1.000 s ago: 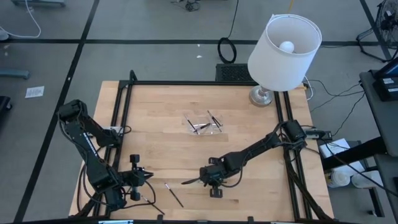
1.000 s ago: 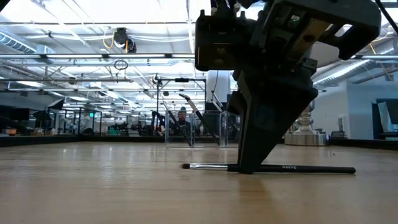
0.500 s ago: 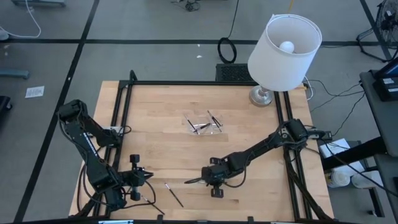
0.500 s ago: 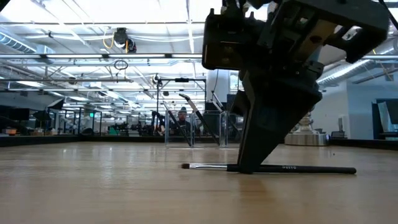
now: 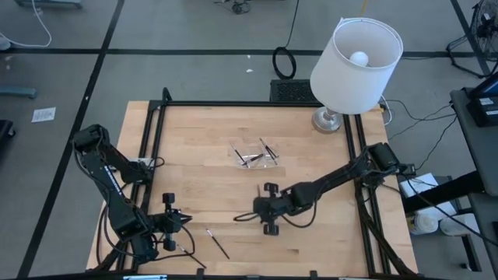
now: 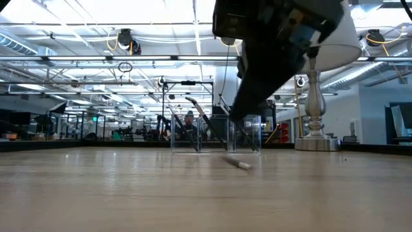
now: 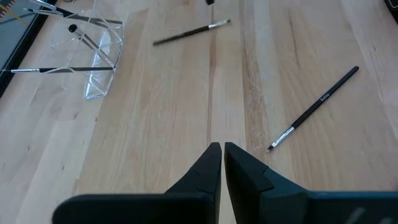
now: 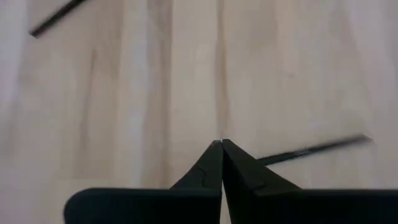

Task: Pick & Place Makeup Supplies
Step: Put the makeup brush into the transparent organizer

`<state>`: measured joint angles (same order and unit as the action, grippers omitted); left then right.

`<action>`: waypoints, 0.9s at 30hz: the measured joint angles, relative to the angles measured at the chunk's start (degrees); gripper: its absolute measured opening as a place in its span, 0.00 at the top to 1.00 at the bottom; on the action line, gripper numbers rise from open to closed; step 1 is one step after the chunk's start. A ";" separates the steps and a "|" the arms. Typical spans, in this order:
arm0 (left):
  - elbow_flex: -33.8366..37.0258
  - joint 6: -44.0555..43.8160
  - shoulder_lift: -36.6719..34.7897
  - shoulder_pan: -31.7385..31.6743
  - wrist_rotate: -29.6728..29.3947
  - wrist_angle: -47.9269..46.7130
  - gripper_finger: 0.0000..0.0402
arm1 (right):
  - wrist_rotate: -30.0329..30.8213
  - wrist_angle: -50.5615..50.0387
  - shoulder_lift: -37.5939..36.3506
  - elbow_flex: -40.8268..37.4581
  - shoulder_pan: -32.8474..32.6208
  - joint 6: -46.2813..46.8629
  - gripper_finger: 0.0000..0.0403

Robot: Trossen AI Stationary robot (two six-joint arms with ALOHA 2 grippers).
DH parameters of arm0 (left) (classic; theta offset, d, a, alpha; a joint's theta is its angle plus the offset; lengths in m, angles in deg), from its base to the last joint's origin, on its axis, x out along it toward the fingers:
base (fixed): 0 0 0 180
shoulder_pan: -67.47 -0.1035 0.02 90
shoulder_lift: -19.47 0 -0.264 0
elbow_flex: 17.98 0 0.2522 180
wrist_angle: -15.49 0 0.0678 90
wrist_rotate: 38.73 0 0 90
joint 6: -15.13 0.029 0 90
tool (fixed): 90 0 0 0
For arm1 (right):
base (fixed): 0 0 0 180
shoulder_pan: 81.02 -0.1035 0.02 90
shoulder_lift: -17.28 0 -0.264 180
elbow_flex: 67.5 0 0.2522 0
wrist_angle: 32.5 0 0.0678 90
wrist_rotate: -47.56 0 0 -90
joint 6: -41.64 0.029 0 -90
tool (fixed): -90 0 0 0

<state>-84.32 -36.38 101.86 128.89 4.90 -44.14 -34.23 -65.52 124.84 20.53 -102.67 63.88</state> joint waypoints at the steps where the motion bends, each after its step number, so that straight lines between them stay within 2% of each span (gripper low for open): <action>1: 0.00 0.02 0.00 0.00 0.00 0.00 0.92 | 0.54 0.05 -0.01 0.01 0.00 -1.40 0.99; 6: 0.00 0.00 0.00 -0.01 0.00 0.00 0.92 | 1.24 -1.78 -0.01 0.08 -0.04 -5.72 1.00; 9: 0.00 -0.08 0.00 0.00 0.00 0.02 0.92 | 6.21 -6.86 -0.01 0.08 0.26 -0.56 1.00; 13: 0.00 -0.10 0.00 -0.01 0.17 0.09 0.92 | 6.62 -14.22 -0.05 0.10 0.02 5.05 0.97; 15: 0.00 -0.13 0.00 0.00 0.25 0.11 0.92 | 5.11 -16.06 -0.08 -0.44 -0.24 7.14 0.93; 19: 0.00 -0.30 0.00 0.01 0.66 0.55 0.92 | -0.38 -10.34 -0.21 -3.69 -0.16 9.55 0.82; 24: 0.00 -0.11 0.00 0.01 1.07 0.78 0.92 | -1.01 -6.82 -0.97 -5.10 -0.61 11.95 0.67; 27: 0.00 -0.06 0.00 0.01 1.07 0.79 0.92 | -1.17 -7.32 -0.84 -6.15 -0.59 13.86 0.61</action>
<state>-84.32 -36.44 101.86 128.90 5.97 -43.36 -35.41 -72.84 123.99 14.38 -103.26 77.73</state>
